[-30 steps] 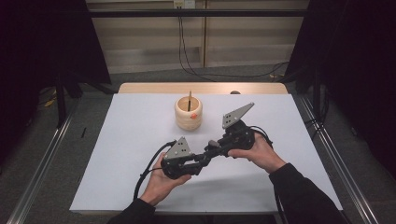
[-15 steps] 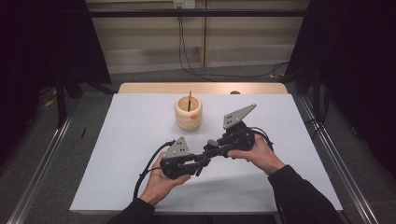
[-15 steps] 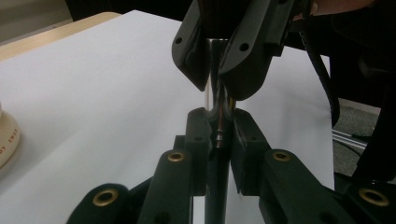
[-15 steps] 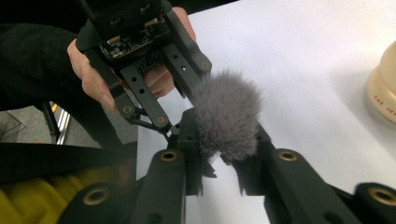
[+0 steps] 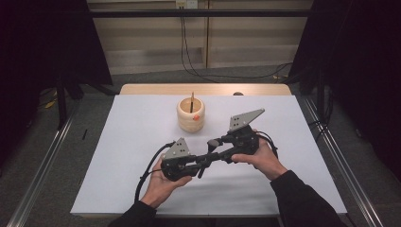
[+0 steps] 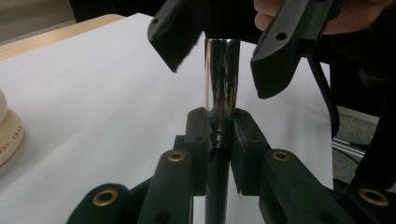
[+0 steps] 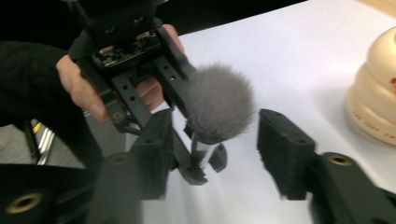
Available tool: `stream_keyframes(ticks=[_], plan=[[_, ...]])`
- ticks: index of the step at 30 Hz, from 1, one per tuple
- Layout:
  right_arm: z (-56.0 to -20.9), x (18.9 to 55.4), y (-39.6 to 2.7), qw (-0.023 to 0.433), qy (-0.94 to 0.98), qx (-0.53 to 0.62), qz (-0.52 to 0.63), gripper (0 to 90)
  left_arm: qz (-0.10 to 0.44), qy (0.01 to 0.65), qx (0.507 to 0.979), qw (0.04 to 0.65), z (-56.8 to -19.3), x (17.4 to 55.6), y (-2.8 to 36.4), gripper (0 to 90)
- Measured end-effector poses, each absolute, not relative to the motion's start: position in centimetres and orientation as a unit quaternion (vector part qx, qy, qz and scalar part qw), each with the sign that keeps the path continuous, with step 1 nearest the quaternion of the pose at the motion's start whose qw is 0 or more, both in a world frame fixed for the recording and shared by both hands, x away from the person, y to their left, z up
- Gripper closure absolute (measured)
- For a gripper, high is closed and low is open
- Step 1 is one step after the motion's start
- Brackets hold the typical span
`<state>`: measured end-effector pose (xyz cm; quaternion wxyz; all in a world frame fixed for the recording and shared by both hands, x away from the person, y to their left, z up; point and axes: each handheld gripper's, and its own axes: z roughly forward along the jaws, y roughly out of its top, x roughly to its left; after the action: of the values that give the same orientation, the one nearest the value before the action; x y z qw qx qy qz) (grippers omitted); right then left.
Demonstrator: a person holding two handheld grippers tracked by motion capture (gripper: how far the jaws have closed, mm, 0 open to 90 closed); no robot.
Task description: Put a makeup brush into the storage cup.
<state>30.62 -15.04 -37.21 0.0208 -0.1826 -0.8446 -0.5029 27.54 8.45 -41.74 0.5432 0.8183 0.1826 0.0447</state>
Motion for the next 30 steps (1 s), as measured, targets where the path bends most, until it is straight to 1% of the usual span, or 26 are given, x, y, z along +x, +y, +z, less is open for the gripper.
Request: stream_keyframes(ticks=[2,7,11,13,24,25,30], plan=[[-37.3,30.6,-15.1,0.015,-0.841,-0.185,-0.508,37.9,0.049,0.185,0.82,0.539,-41.7,27.5,8.6,78.9],[-37.4,30.5,-15.3,-0.003,-0.828,-0.194,-0.526,21.2,0.048,0.188,0.816,0.545,-41.7,27.6,8.8,78.9],[-37.5,30.5,-15.5,-0.007,-0.816,-0.207,-0.54,11.4,0.05,0.191,0.814,0.546,-41.6,27.6,8.9,79.0],[-37.9,30.3,-15.6,-0.021,-0.811,-0.212,-0.545,3.6,0.051,0.193,0.814,0.545,-41.6,27.6,8.9,78.9],[-38.1,30.0,-16.6,-0.055,-0.791,-0.241,-0.56,2.5,0.057,0.203,0.811,0.547,-41.4,27.7,9.4,78.9],[-38.3,29.9,-16.8,-0.064,-0.786,-0.245,-0.564,2.5,0.055,0.204,0.809,0.549,-41.4,27.7,9.5,78.9],[-39.1,29.7,-17.4,-0.076,-0.779,-0.26,-0.565,2.3,0.056,0.21,0.808,0.547,-41.3,27.8,9.8,79.0]])
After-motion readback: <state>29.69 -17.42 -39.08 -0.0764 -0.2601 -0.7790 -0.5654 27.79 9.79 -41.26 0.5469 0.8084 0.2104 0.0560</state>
